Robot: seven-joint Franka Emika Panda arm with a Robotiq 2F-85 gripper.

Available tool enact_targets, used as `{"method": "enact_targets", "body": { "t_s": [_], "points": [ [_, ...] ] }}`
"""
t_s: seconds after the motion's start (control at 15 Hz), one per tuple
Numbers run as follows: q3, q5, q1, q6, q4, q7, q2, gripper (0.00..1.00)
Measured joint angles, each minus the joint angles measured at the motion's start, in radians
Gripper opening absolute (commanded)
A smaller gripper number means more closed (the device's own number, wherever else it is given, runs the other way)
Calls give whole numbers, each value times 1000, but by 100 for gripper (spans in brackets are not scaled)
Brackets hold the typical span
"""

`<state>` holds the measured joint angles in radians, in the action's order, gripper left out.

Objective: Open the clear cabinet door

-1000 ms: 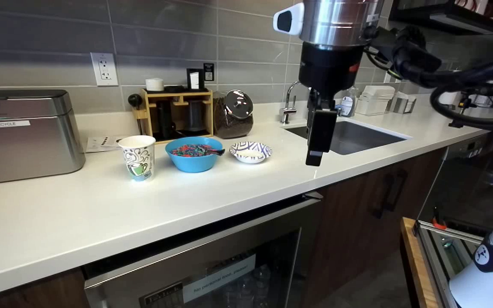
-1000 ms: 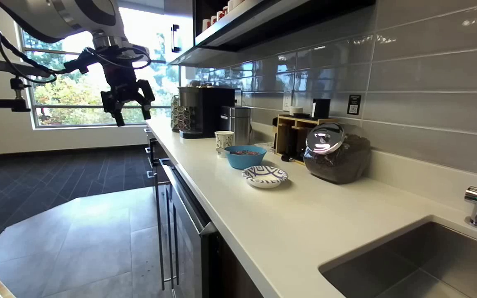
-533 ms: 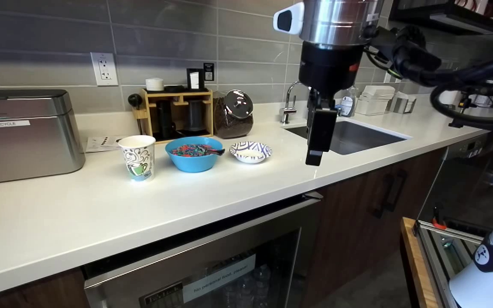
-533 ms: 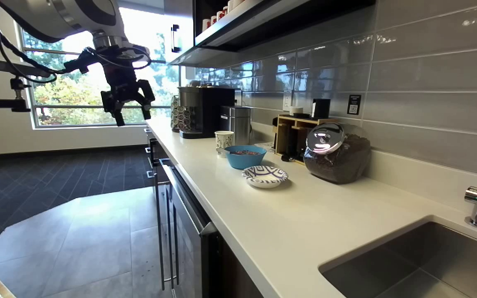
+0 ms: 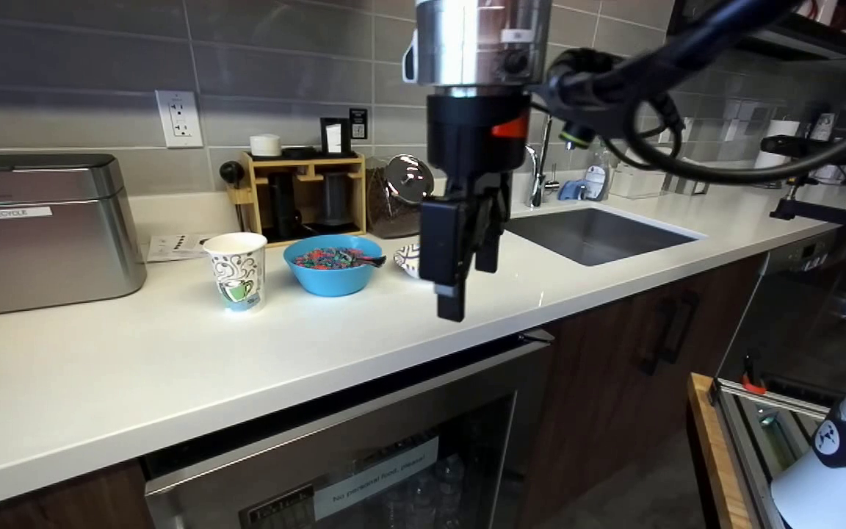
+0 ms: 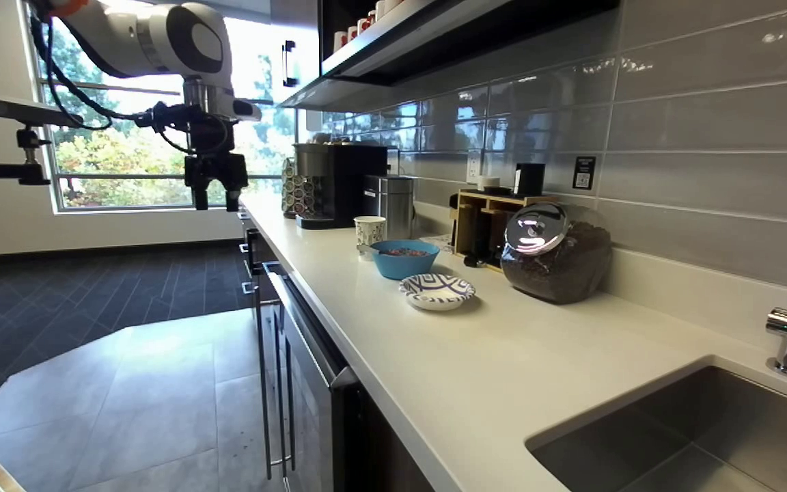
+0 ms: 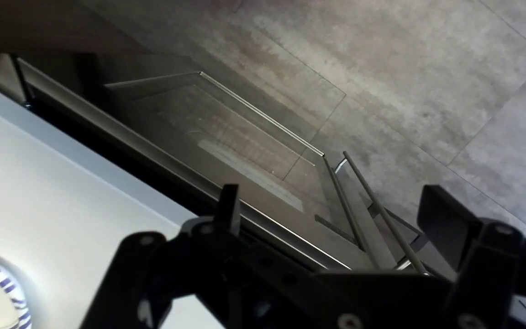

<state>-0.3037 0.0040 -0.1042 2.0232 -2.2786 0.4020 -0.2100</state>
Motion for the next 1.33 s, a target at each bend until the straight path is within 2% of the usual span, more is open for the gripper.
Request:
{"method": "enact_targets", "body": {
  "t_s": [0.2,0.47,0.6,1.0,1.33],
  "points": [
    [-2,53,-27,94,100,121,163,100],
    [3,50,-93,307,210,346,382,100],
    [10,43,-122,355,259,408,468,100],
    [19,43,-129,357,296,422,499,100],
    [51,91,-150,357,326,424,546,100]
  ]
}}
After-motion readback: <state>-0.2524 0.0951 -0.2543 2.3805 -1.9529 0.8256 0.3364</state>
